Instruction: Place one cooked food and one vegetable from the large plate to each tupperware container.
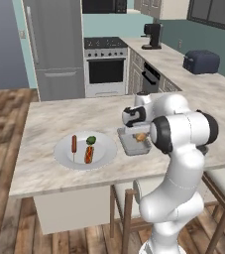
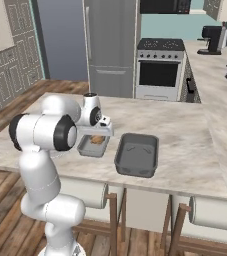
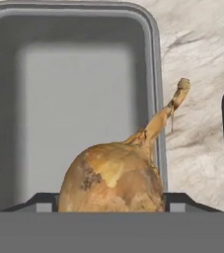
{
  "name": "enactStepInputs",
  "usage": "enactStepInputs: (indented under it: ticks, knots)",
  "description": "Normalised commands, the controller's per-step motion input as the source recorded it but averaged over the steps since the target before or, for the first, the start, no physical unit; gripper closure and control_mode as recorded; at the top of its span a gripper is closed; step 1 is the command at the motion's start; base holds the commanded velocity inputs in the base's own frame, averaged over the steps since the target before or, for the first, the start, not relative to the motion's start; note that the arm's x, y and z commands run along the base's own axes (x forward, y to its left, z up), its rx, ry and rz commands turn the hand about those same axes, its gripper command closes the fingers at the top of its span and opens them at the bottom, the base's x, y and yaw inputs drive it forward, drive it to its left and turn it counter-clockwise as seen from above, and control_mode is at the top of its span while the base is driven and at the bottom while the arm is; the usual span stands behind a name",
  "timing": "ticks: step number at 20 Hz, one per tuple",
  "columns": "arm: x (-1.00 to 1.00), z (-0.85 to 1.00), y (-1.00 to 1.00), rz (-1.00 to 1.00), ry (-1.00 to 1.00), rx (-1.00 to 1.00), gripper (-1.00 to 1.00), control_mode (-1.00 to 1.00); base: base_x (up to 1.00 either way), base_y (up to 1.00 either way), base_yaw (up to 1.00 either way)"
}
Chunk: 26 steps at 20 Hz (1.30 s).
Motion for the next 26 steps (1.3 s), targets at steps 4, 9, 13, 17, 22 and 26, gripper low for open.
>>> enactStepInputs:
  ticks: [4, 9, 13, 17, 22, 26]
  knots:
    - [0.0, -0.22, 0.0, 0.0, 0.0, 0.0, 1.0, -1.0, 0.0, 0.0, 0.0]
    - [0.0, -0.08, 0.0, 0.0, -0.01, 0.0, -1.0, -1.0, 0.0, 0.0, 0.0]
    - [0.0, 0.0, 0.03, 0.0, 0.0, 0.0, -1.0, -1.0, 0.0, 0.0, 0.0]
    - [0.0, 0.0, 0.0, 0.0, 0.0, 0.0, -1.0, -1.0, 0.0, 0.0, 0.0]
    - [0.0, 0.0, 0.0, 0.01, -0.03, 0.0, -1.0, -1.0, 0.0, 0.0, 0.0]
    - [0.0, 0.1, 0.04, 0.03, -0.02, 0.0, -1.0, -1.0, 0.0, 0.0, 0.0]
